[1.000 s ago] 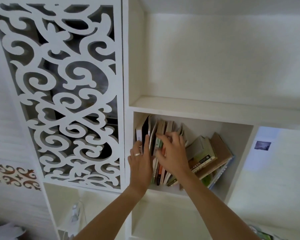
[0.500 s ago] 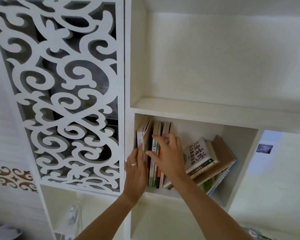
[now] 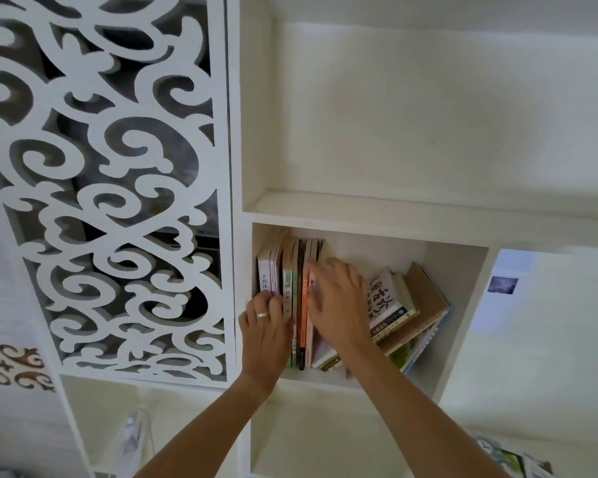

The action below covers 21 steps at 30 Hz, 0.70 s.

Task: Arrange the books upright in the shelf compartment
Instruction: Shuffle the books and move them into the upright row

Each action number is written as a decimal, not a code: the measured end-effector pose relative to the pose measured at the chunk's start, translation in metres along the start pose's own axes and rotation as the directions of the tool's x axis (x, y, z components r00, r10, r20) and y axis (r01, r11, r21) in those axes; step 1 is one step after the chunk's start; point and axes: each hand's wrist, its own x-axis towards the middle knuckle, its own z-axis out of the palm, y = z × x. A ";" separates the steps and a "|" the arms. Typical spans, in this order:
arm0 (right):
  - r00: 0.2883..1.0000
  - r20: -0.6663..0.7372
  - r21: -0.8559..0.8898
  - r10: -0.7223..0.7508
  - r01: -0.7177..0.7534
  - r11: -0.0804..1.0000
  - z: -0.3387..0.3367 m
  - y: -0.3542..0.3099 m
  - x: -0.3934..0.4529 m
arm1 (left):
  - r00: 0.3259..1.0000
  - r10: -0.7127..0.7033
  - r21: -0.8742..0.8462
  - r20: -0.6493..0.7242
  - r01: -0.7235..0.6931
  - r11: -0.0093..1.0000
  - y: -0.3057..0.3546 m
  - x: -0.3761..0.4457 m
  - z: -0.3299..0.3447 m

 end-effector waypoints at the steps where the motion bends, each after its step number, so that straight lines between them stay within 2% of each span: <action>1: 0.993 -0.060 -0.111 0.100 -0.106 0.988 -0.001 0.008 -0.003 | 1.000 0.022 -0.026 -0.015 -0.022 0.999 0.005 -0.002 -0.001; 2: 0.973 -0.095 -0.197 0.211 -0.226 0.954 -0.002 0.017 -0.007 | 0.998 0.064 -0.036 -0.026 -0.065 0.997 0.010 -0.004 -0.001; 4: 0.915 -0.062 -0.328 0.398 -0.395 0.858 -0.001 0.037 -0.017 | 0.987 0.158 -0.033 -0.014 -0.159 0.987 0.020 -0.003 0.000; 7: 0.843 0.027 -0.394 0.537 -0.485 0.781 0.003 0.058 -0.030 | 0.981 0.178 -0.059 0.082 -0.174 0.983 0.035 0.000 0.003; 10: 0.861 0.038 -0.312 0.507 -0.471 0.825 0.004 0.066 -0.035 | 0.968 0.180 -0.024 0.176 -0.178 0.984 0.041 -0.007 0.005; 14: 0.875 0.023 -0.176 0.484 -0.473 0.863 0.001 0.071 -0.033 | 0.960 0.186 0.032 0.208 -0.197 0.980 0.038 -0.014 0.009; 17: 0.907 0.012 -0.136 0.420 -0.415 0.900 0.000 0.068 -0.031 | 0.949 0.198 0.024 0.244 -0.210 0.977 0.035 -0.015 0.012; 21: 0.938 0.030 0.005 0.346 -0.346 0.938 -0.001 0.050 -0.023 | 0.931 0.215 0.040 0.295 -0.237 0.971 0.029 -0.017 0.019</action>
